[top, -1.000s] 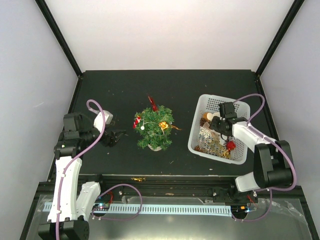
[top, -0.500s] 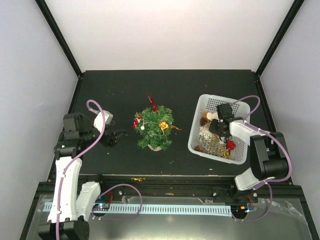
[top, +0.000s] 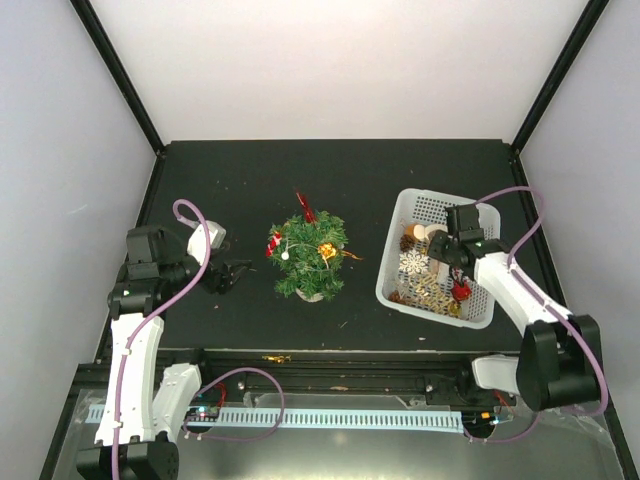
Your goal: Decorate the small christmas tree
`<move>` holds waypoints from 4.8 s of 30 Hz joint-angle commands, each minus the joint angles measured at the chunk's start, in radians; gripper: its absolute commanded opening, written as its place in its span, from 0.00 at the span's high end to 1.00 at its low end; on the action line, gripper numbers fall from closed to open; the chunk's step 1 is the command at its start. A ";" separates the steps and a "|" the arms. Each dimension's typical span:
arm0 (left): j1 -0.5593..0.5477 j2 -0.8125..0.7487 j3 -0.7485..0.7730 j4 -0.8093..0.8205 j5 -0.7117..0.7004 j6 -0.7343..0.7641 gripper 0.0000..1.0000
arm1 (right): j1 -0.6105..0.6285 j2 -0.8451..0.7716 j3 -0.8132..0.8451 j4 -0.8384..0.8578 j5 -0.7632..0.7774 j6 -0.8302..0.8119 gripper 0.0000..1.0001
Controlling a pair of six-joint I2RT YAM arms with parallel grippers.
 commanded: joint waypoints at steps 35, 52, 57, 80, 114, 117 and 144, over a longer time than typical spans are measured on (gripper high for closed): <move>0.005 -0.033 0.027 -0.005 0.018 0.020 0.18 | 0.062 -0.096 0.010 -0.008 0.022 -0.007 0.95; 0.006 -0.029 0.021 -0.001 0.021 0.021 0.18 | 0.019 -0.308 -0.086 0.058 0.117 0.085 0.99; 0.005 -0.020 0.024 -0.001 0.028 0.022 0.18 | 0.251 -0.215 0.090 0.001 0.096 -0.077 0.99; -0.076 0.030 0.624 -0.399 0.444 0.265 0.19 | 0.692 -0.443 0.419 0.085 -0.552 -0.230 0.99; -0.275 -0.086 0.395 -0.244 0.073 0.130 0.23 | 1.110 0.049 0.842 -0.456 0.215 -0.234 0.99; -0.274 -0.102 0.339 -0.207 0.012 0.099 0.23 | 1.109 0.076 0.841 -0.480 0.221 -0.228 0.99; -0.227 -0.218 0.102 -0.081 -0.087 0.027 0.19 | 1.151 0.213 0.889 -0.482 0.125 -0.224 0.99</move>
